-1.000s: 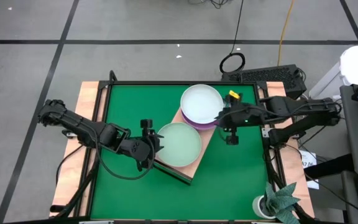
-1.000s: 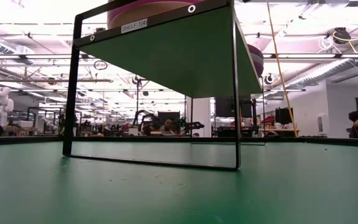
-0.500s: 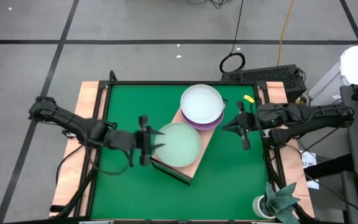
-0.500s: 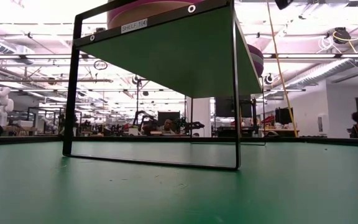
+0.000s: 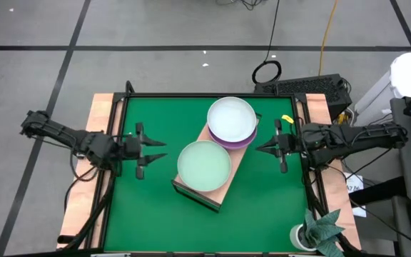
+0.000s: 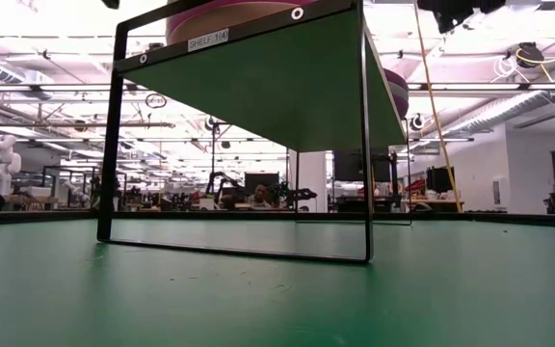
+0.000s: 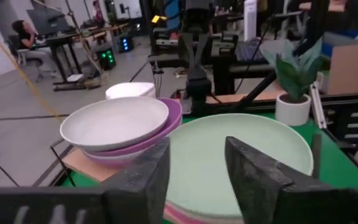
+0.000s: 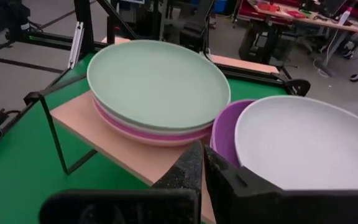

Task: Place and stack plates onto a shelf
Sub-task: Return to Home Position

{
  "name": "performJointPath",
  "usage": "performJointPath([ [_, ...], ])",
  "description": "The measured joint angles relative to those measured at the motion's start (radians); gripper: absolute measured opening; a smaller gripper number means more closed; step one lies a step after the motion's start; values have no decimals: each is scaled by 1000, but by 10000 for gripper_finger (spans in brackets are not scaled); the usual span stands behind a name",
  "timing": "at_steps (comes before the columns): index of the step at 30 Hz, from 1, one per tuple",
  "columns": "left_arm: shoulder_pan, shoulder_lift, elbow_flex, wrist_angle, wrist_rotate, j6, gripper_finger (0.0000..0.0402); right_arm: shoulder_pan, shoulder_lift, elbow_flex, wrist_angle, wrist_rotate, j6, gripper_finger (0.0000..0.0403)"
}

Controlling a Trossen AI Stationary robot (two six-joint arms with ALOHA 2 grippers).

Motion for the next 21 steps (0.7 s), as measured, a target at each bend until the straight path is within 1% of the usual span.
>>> performJointPath([
  [2, 0, -56, -35, -1, 11, -1, 135, 0, -3, -19, 12, 5, 0, 0],
  [8, 1, -191, -109, -1, 41, -19, 48, -1, -3, -61, 68, 79, -17, 0],
  [11, 1, -237, -135, -9, 41, -28, 15, 0, -3, -63, 67, 79, -26, 0],
  [13, 1, -256, -152, -13, 41, -33, 6, 0, -3, -63, 66, 78, -26, 0],
  [17, 1, -282, -180, -14, 41, -36, 5, 0, -3, -68, 61, 77, -29, 0],
  [21, 1, -290, -192, -16, 40, -37, 5, 0, -18, -111, 76, 77, -55, 0],
])
